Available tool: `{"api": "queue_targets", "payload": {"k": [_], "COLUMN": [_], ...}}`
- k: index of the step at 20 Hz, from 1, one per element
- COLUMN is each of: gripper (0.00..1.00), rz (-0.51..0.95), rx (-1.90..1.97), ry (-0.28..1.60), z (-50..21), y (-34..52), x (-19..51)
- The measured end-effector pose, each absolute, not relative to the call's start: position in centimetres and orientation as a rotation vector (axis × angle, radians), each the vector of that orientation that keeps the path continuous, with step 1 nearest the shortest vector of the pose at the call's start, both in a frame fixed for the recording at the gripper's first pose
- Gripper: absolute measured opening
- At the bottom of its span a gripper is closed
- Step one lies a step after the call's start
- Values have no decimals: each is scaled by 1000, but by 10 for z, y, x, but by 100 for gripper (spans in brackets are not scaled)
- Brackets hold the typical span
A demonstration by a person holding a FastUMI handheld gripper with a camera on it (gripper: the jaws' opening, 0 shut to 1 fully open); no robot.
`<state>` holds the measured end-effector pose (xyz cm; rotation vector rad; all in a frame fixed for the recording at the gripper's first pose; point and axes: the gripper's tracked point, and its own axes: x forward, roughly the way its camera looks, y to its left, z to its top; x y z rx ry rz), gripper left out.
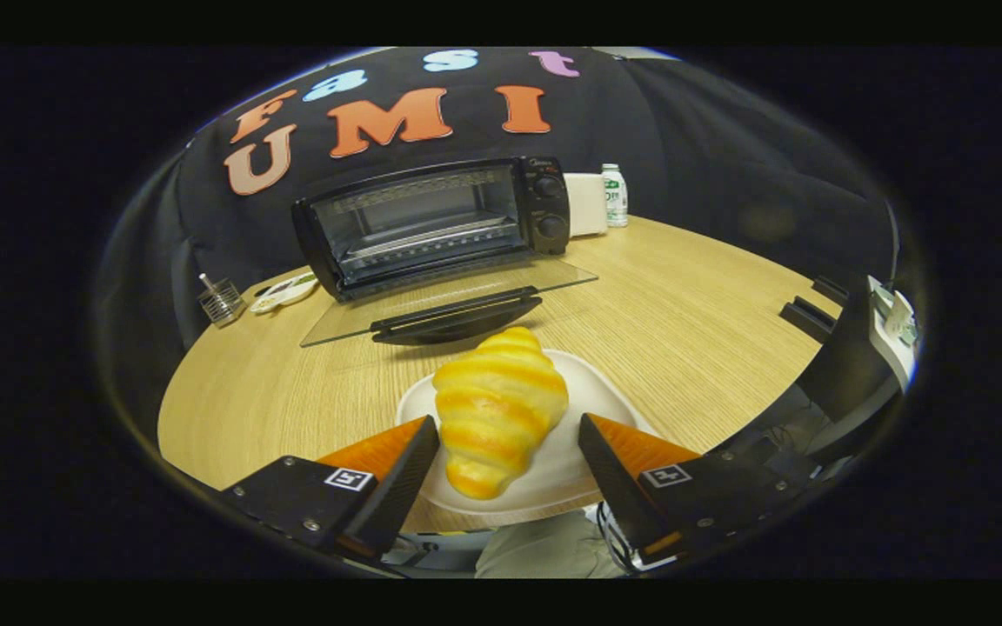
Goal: Open the toaster oven, put the food inside, and close the toaster oven door.
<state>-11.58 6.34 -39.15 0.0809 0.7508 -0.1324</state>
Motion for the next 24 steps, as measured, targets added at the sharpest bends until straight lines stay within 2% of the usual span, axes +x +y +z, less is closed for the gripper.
{"api": "queue_targets", "payload": {"k": [1, 2, 4, 5, 6, 8, 14, 24], "gripper": [93, 80, 68, 65, 57, 53, 51, 51], "rz": [-119, -119, -118, -119, -108, -91, -24, 72], "rx": [85, 82, 65, 82, 100, 133, 228, 508], "ry": [755, 749, 741, 736, 735, 720, 638, 548], "z": [-393, -392, -391, -388, -386, -379, -336, -300], "y": [66, 66, 66, 67, 70, 74, 86, 123], "x": [-116, -116, -117, -118, -117, -115, -102, -28]}}
